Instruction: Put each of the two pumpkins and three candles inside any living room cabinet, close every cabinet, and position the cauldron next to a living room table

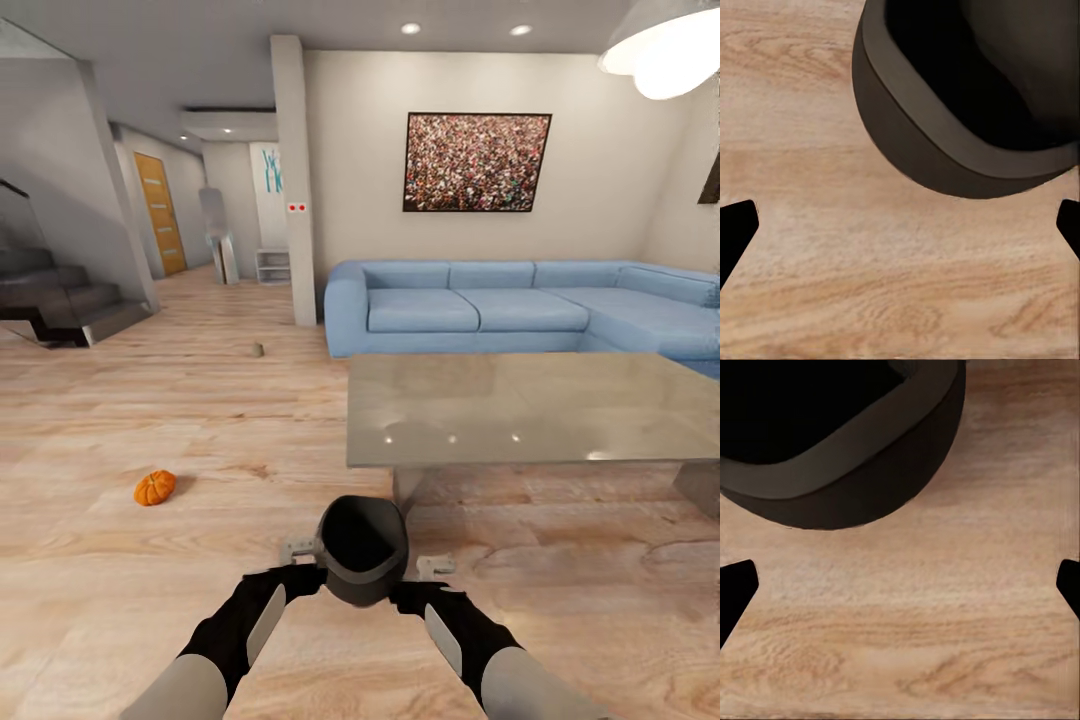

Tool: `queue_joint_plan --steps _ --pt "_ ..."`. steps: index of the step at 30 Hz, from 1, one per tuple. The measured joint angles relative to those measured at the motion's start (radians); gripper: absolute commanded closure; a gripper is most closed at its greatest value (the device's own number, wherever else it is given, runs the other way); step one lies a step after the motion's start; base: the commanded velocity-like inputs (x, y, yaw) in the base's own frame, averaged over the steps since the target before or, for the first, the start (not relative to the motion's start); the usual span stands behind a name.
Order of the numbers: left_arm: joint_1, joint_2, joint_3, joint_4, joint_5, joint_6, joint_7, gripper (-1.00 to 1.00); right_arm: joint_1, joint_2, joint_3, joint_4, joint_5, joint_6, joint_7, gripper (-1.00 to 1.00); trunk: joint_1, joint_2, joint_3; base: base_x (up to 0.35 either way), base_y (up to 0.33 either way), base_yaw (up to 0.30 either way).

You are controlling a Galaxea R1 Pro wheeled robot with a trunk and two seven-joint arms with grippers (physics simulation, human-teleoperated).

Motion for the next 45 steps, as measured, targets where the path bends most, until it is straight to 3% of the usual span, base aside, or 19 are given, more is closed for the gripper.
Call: queue_joint_plan --steps 24,32,45 --pt "0.0 0.0 0.0 0.0 0.0 0.0 0.0 -1.0 0.0 0.0 0.0 0.0 0.0 -0.002 0.0 -1.0 0.0 0.0 0.0 -0.342 -0.032 0.01" --pt "0.0 0.0 0.0 0.0 0.0 0.0 0.001 -1.0 0.0 0.0 0.0 0.0 0.0 -0.002 -0.001 -1.0 0.0 0.0 0.0 -0.316 -0.071 0.246" --pt "0.0 0.0 0.0 0.0 0.0 0.0 0.0 -1.0 0.0 0.0 0.0 0.0 0.0 -0.001 -0.001 -1.0 -0.001 0.0 0.0 -0.025 -0.006 0.274"
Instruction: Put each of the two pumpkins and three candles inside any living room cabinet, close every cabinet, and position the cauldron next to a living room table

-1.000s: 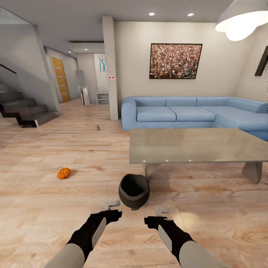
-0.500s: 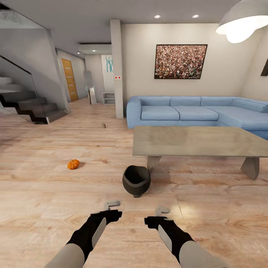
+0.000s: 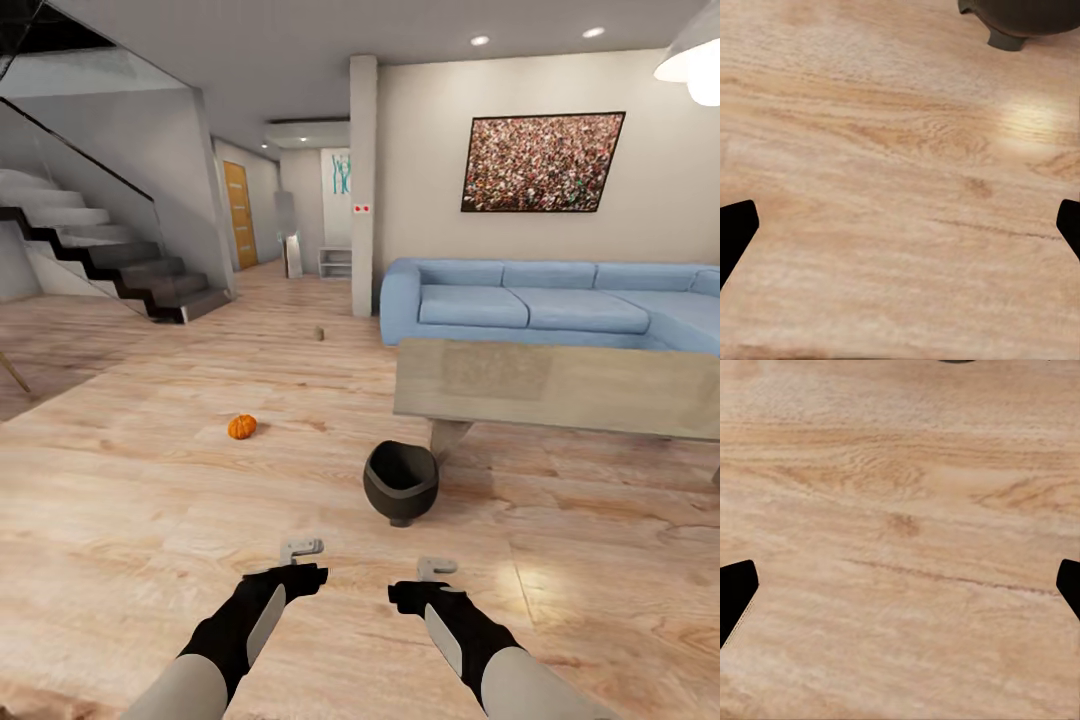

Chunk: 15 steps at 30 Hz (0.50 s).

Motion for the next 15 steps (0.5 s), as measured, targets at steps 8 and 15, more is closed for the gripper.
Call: queue_joint_plan --steps 8,15 --pt "0.0 0.0 0.001 -0.001 0.0 0.0 0.0 -1.0 0.0 0.0 0.0 0.0 0.0 0.0 0.0 -1.0 0.0 0.0 0.0 0.0 0.0 0.276" --pt "0.0 0.001 0.001 -0.018 0.001 0.001 0.003 -1.0 0.0 0.0 0.0 0.0 0.0 0.0 0.0 -1.0 -0.001 0.0 0.008 0.0 0.0 0.276"
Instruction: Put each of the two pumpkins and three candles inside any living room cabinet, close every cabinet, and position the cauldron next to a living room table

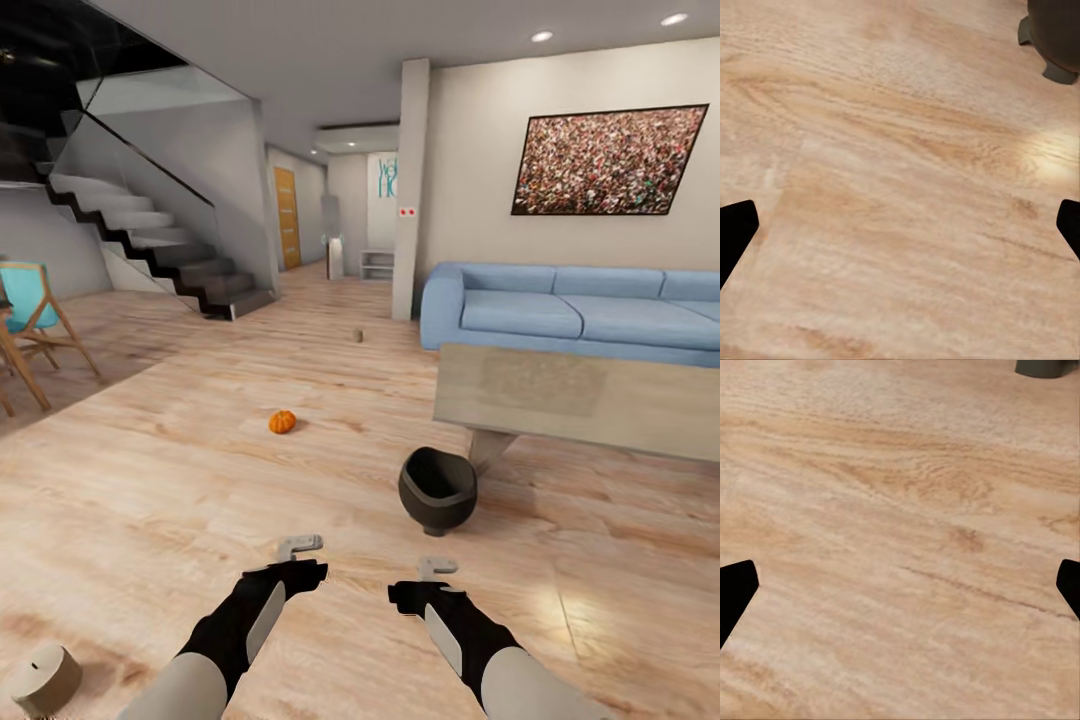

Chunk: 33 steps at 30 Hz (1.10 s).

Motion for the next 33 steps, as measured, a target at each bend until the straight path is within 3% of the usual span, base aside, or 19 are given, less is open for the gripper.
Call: queue_joint_plan --steps 19,25,30,33 --pt "0.0 0.012 0.013 -0.059 0.006 0.015 0.009 -1.0 0.001 0.0 -0.003 0.001 0.0 0.009 0.003 -1.0 -0.009 0.004 0.074 0.0 0.0 0.276" --pt "0.0 0.013 0.016 -0.05 0.009 0.051 0.118 -1.0 0.003 0.0 -0.005 0.001 -0.001 0.005 0.003 -1.0 -0.011 0.006 0.095 0.0 0.0 0.273" --pt "0.0 0.018 0.024 0.049 0.01 0.05 0.175 -1.0 0.007 0.0 -0.006 0.006 -0.004 0.003 0.006 -1.0 -0.017 0.014 0.111 0.0 0.0 0.264" --pt "0.0 0.023 0.059 0.13 0.009 0.011 0.181 -1.0 0.008 0.0 -0.007 0.008 -0.004 0.004 0.006 -1.0 -0.028 0.035 0.118 0.0 0.0 0.258"
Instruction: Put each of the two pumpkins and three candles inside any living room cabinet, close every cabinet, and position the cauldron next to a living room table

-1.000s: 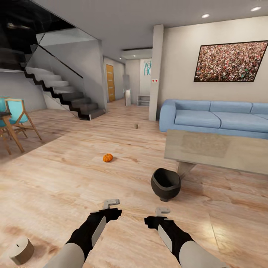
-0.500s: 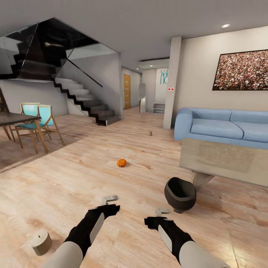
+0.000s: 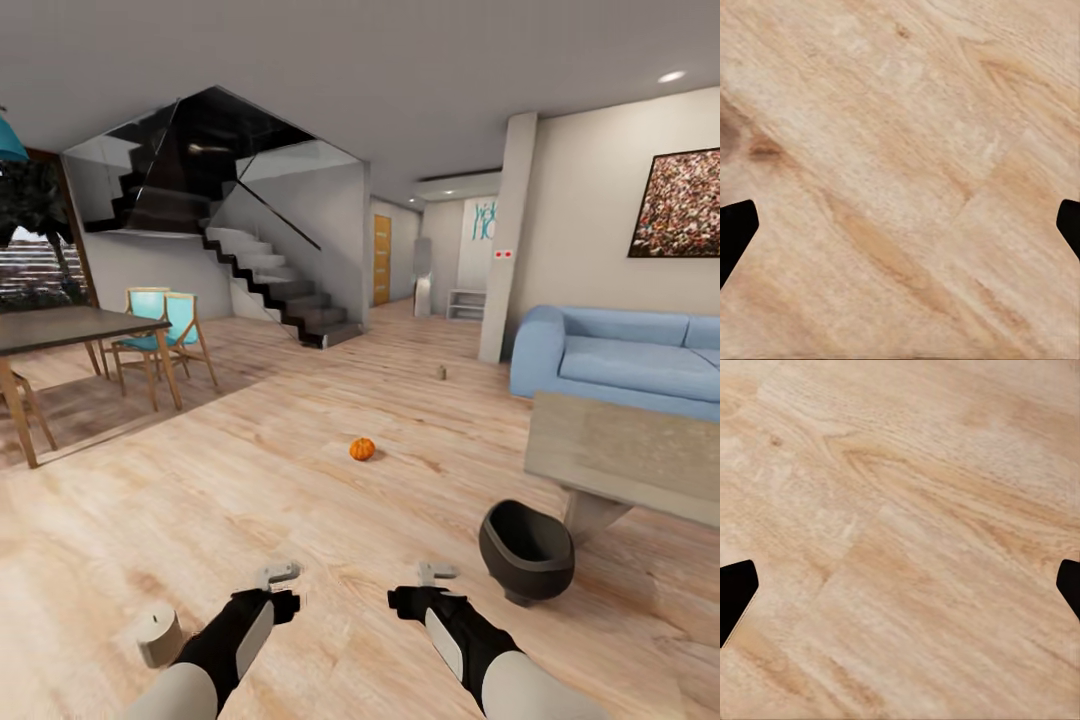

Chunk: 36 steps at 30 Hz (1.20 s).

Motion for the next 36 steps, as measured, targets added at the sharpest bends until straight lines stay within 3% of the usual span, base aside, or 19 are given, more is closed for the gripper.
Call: queue_joint_plan --steps 4,7,13,21,23,36 --pt "0.0 0.002 0.024 0.11 0.003 -0.141 0.005 -1.0 0.001 0.0 0.0 0.003 0.0 -0.008 0.001 -1.0 -0.015 0.028 0.009 0.0 0.0 0.239" --pt "0.0 0.003 0.027 0.145 0.003 -0.174 0.006 -1.0 0.002 0.0 0.0 0.005 0.001 -0.016 0.001 -1.0 -0.027 0.049 0.016 0.0 0.0 0.224" --pt "0.0 0.004 0.028 0.156 0.01 -0.185 0.007 -1.0 0.002 0.0 0.0 0.006 0.001 -0.029 0.005 -1.0 -0.05 0.091 0.032 0.0 0.0 0.065" --pt "0.001 0.016 0.028 0.157 0.146 -0.186 0.007 -1.0 0.008 0.0 0.001 0.009 0.005 -0.048 0.008 -1.0 -0.081 0.147 0.057 0.0 0.0 0.003" --pt "0.0 0.017 0.028 0.158 0.161 -0.185 0.007 -1.0 0.008 0.0 0.001 0.008 0.005 -0.049 0.008 -1.0 -0.088 0.161 0.063 0.0 0.0 0.0" --pt "0.001 0.019 0.027 0.158 0.188 -0.19 0.005 -1.0 0.008 0.0 0.002 0.007 0.006 -0.05 0.004 -1.0 -0.138 0.252 0.104 0.0 0.0 0.039"
